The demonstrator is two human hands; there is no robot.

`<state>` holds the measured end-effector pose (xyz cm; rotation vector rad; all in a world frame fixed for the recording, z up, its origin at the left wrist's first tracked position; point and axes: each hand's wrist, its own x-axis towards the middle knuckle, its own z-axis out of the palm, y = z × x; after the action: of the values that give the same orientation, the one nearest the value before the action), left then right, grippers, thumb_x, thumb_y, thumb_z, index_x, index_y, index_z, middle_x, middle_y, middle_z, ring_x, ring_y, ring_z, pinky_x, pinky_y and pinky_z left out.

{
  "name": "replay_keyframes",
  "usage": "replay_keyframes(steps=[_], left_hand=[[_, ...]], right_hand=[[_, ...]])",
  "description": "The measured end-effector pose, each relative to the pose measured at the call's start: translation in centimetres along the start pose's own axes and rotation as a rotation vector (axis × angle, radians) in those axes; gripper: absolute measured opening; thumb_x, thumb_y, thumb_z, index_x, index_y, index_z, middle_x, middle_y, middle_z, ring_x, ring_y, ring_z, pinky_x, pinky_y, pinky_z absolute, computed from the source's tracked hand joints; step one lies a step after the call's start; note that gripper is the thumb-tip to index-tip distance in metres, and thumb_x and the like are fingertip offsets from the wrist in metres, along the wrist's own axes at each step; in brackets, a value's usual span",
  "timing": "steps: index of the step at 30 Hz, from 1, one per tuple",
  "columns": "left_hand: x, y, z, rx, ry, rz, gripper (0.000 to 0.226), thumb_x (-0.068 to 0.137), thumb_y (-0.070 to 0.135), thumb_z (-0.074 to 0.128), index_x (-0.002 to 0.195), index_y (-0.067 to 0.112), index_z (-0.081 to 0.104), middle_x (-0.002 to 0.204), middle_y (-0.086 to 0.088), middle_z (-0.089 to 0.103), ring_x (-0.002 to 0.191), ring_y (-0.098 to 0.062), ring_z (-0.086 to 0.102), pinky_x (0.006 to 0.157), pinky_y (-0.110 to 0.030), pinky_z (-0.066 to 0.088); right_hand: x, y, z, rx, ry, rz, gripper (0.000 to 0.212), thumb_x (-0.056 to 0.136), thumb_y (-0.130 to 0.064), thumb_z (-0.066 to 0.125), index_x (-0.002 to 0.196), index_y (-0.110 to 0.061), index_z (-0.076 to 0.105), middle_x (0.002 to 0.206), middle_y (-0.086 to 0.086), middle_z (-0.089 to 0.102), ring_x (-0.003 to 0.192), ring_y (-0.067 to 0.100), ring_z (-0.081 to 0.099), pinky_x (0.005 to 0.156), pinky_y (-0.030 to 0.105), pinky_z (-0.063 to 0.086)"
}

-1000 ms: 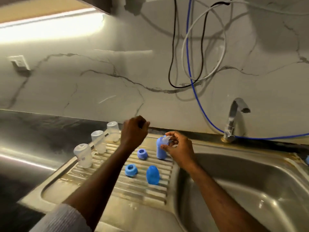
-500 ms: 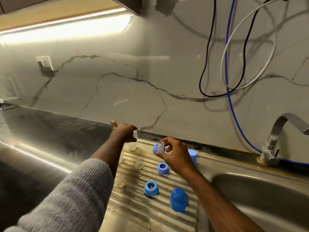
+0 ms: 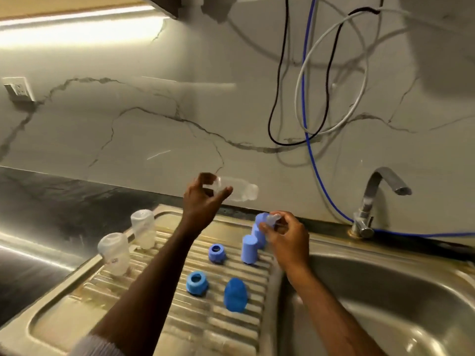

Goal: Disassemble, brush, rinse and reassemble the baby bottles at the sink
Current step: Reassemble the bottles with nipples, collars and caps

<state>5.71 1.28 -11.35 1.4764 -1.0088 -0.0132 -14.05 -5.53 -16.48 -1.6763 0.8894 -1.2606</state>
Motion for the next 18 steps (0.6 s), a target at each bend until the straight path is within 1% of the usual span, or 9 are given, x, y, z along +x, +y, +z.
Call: replay_keyframes(steps=[2, 3, 4, 6, 8, 10, 13, 17, 18], left_hand=[[-3.4, 1.1, 2.3, -0.187, -0.010, -0.064, 0.040, 0.077, 0.032, 0.086, 0.107, 0.018, 0.063, 0.097, -0.002, 0.068, 0.081, -0.015, 0.065, 0.076, -0.037, 0.056], [-5.2, 1.6, 3.7, -0.298, -0.012, -0.098, 0.039, 0.077, 0.026, 0.086, 0.106, 0.017, 0.063, 0.097, -0.005, 0.068, 0.082, -0.015, 0.065, 0.078, -0.036, 0.055], [-6.8, 2.1, 4.7, -0.404, -0.020, -0.130, 0.039, 0.078, 0.020, 0.085, 0.110, 0.015, 0.062, 0.100, -0.010, 0.067, 0.086, -0.016, 0.065, 0.081, -0.036, 0.055], [-9.8, 3.7, 6.7, -0.549, -0.066, -0.184, 0.045, 0.082, 0.011, 0.080, 0.122, 0.011, 0.059, 0.109, -0.015, 0.064, 0.094, -0.022, 0.068, 0.083, -0.035, 0.057], [-12.1, 5.2, 8.4, -0.646, -0.139, -0.234, 0.045, 0.085, 0.005, 0.075, 0.126, 0.007, 0.058, 0.114, -0.017, 0.063, 0.098, -0.028, 0.071, 0.081, -0.038, 0.061], [-13.7, 5.7, 9.7, -0.644, -0.196, -0.274, 0.041, 0.084, 0.003, 0.075, 0.122, 0.006, 0.061, 0.117, -0.017, 0.065, 0.103, -0.032, 0.071, 0.082, -0.041, 0.062], [-15.7, 5.7, 11.3, -0.535, -0.292, -0.349, 0.046, 0.077, 0.015, 0.082, 0.119, 0.017, 0.065, 0.120, -0.008, 0.066, 0.109, -0.026, 0.068, 0.087, -0.045, 0.061], [-16.9, 6.6, 12.1, -0.495, -0.408, -0.376, 0.037, 0.088, 0.003, 0.072, 0.120, 0.016, 0.060, 0.118, -0.005, 0.064, 0.096, -0.016, 0.071, 0.075, -0.032, 0.061], [-17.0, 6.7, 12.2, -0.476, -0.441, -0.360, 0.037, 0.088, 0.004, 0.072, 0.120, 0.018, 0.059, 0.119, -0.004, 0.063, 0.095, -0.014, 0.071, 0.073, -0.032, 0.062]], right_hand=[[-0.2, 1.1, -2.4, 0.129, 0.132, 0.097, 0.023, 0.075, -0.024, 0.085, 0.093, -0.023, 0.071, 0.090, -0.003, 0.074, 0.081, 0.015, 0.070, 0.077, 0.037, 0.059], [-0.4, 1.7, -3.9, 0.225, 0.171, 0.143, 0.020, 0.076, -0.022, 0.084, 0.091, -0.022, 0.070, 0.090, 0.000, 0.074, 0.081, 0.018, 0.070, 0.077, 0.044, 0.060], [-0.7, 2.0, -5.1, 0.333, 0.186, 0.185, 0.016, 0.080, -0.016, 0.081, 0.090, -0.020, 0.069, 0.093, 0.006, 0.073, 0.082, 0.021, 0.068, 0.075, 0.046, 0.059], [-1.6, 2.2, -7.8, 0.509, 0.196, 0.247, 0.015, 0.089, -0.004, 0.071, 0.097, -0.016, 0.067, 0.101, 0.018, 0.070, 0.085, 0.023, 0.067, 0.070, 0.039, 0.058], [-2.5, 2.2, -10.4, 0.624, 0.200, 0.284, 0.020, 0.092, -0.005, 0.066, 0.111, -0.009, 0.065, 0.110, 0.018, 0.069, 0.088, 0.023, 0.070, 0.072, 0.036, 0.058], [-3.4, 2.3, -12.4, 0.696, 0.206, 0.302, 0.028, 0.094, -0.007, 0.063, 0.122, -0.007, 0.061, 0.113, 0.016, 0.069, 0.091, 0.024, 0.071, 0.077, 0.038, 0.059], [-4.0, 2.7, -14.0, 0.721, 0.204, 0.324, 0.024, 0.095, -0.008, 0.062, 0.119, -0.008, 0.062, 0.114, 0.017, 0.068, 0.091, 0.026, 0.071, 0.080, 0.041, 0.060], [-4.0, 2.7, -14.7, 0.679, 0.111, 0.317, 0.013, 0.095, -0.010, 0.062, 0.108, -0.011, 0.064, 0.106, 0.014, 0.070, 0.093, 0.027, 0.070, 0.071, 0.034, 0.060], [-4.1, 2.7, -14.9, 0.651, 0.085, 0.309, 0.013, 0.095, -0.010, 0.062, 0.108, -0.011, 0.064, 0.104, 0.012, 0.071, 0.092, 0.026, 0.071, 0.071, 0.033, 0.060]])
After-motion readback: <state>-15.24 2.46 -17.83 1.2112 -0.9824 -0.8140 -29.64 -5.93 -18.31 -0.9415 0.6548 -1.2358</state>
